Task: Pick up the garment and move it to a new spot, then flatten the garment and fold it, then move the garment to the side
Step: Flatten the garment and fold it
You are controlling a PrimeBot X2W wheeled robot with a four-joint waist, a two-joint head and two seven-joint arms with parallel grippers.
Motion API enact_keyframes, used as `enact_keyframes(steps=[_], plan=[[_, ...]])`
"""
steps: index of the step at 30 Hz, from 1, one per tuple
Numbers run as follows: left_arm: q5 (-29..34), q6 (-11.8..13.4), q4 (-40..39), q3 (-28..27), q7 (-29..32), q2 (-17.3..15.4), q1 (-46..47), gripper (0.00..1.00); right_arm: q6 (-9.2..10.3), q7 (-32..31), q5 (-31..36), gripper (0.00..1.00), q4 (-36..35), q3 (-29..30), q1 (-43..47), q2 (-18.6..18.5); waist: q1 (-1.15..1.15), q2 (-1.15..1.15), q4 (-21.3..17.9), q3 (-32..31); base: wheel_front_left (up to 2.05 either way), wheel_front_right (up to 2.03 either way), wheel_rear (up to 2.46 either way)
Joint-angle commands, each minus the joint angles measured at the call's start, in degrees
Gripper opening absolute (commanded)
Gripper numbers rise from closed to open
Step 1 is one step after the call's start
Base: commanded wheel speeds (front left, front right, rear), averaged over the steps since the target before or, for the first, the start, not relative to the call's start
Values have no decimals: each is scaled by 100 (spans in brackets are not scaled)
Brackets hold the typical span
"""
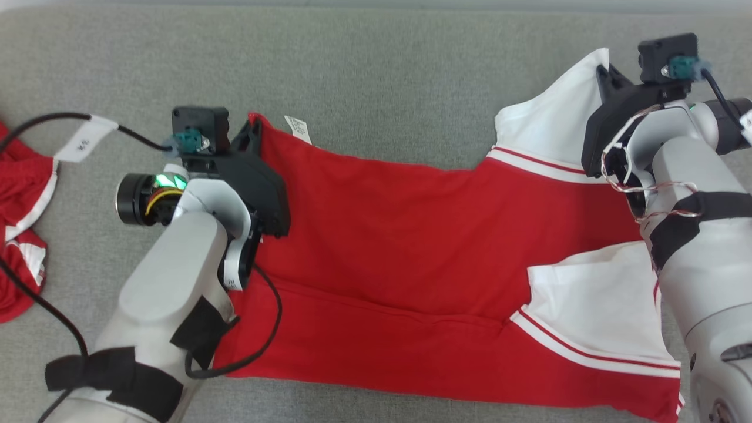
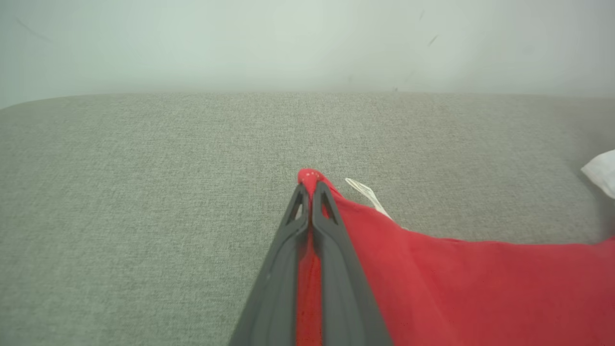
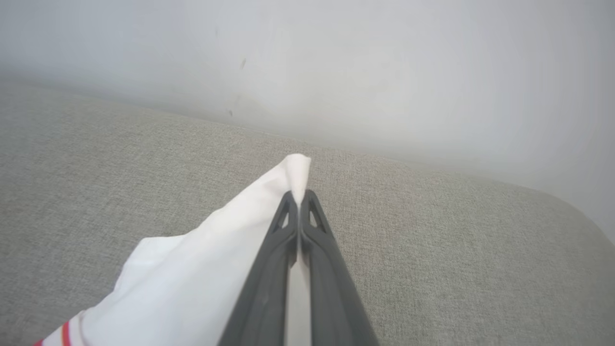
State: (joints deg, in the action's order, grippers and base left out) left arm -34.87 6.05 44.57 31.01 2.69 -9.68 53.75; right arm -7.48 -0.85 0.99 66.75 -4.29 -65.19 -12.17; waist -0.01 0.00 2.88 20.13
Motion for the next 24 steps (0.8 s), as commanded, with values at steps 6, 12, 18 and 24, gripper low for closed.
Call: enact_keyframes(steps=[6, 12, 18, 24], plan=[[115, -140, 163, 169, -222, -63, -392, 0, -5, 597, -621, 0, -349, -467, 524, 9, 1, 0, 8, -460, 0, 0, 0], [234, -85, 11, 293, -579, -267, -911, 0, -5, 556, -1607, 0, -1530, -1226, 1476, -297, 1, 0, -78, -760, 0, 0, 0], [96, -55, -334, 256, -839, -451, -1600, 0, -5, -247, -2534, 0, -3632, -1475, 3095, -1150, 1, 0, -163, -974, 0, 0, 0], [-20, 67, -565, 166, -977, -623, -2127, 0, -5, -1306, -2878, 0, -5783, -904, 4779, -1507, 1, 0, -318, -1133, 0, 0, 0]])
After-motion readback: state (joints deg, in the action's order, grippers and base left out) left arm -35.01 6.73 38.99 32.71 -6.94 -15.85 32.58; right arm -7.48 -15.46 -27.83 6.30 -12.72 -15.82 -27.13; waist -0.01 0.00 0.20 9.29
